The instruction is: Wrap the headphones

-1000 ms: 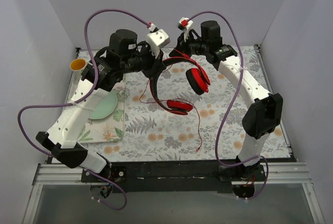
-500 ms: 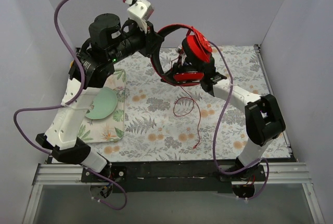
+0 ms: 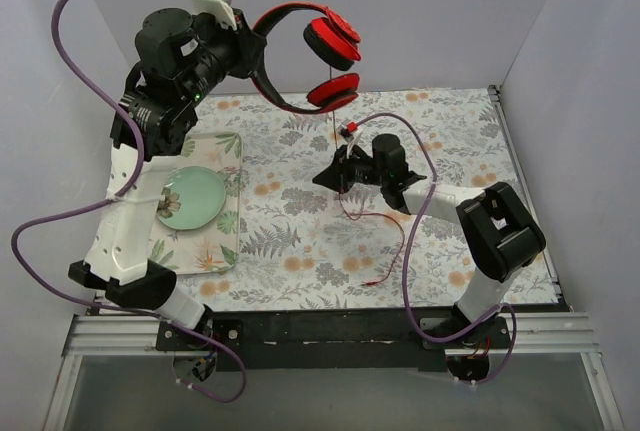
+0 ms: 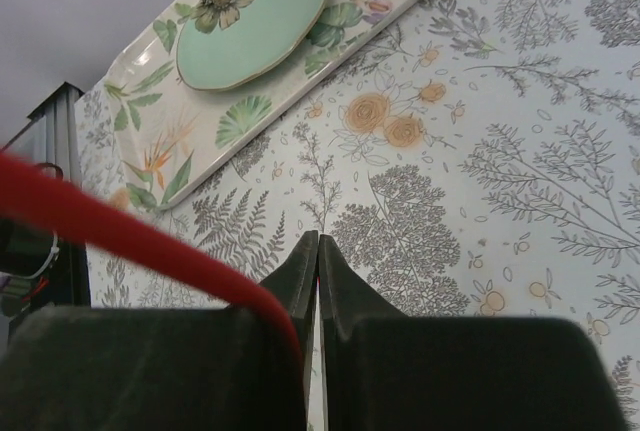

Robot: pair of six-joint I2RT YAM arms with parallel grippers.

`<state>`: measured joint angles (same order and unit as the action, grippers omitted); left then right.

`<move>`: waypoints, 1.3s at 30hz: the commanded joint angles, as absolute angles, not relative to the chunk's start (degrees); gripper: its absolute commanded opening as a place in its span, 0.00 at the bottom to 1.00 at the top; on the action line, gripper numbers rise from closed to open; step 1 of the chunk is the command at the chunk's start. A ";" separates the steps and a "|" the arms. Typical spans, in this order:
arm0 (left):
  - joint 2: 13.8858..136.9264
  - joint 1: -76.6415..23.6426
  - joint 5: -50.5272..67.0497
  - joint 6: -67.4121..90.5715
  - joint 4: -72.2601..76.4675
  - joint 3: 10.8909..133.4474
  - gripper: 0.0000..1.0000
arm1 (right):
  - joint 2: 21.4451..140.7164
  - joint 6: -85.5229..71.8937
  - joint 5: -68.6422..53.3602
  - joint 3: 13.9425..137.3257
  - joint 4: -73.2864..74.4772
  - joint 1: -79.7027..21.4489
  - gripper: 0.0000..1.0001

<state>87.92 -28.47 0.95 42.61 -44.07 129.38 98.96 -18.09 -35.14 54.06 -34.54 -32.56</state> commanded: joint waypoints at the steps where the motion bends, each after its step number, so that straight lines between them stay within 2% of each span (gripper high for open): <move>1: 85.25 -22.77 -3.33 47.72 -34.20 127.10 0.00 | 98.44 -16.19 -31.48 52.03 -33.06 -36.11 0.01; 4: 86.65 -17.68 -2.91 49.83 -32.00 124.64 0.00 | 97.03 -12.24 -28.58 53.08 -26.30 -39.45 0.01; 12: 94.12 -6.42 10.71 63.80 -31.47 124.28 0.00 | 98.08 -6.60 -19.09 62.47 -9.51 -48.59 0.01; 22: 96.24 -5.62 1.69 61.53 -25.32 114.36 0.00 | 101.69 2.19 -6.77 80.05 14.49 -59.23 0.01; 29: 96.51 -6.15 -5.00 50.11 -18.38 101.88 0.00 | 103.97 4.48 -2.21 90.93 31.52 -60.47 0.01; 33: 94.58 -8.17 -9.83 38.01 -11.54 92.48 0.00 | 106.17 6.59 7.96 100.00 47.67 -60.56 0.01; 39: 88.26 -16.33 -17.91 20.41 3.47 75.43 0.00 | 106.97 10.28 18.35 110.99 56.69 -60.47 0.01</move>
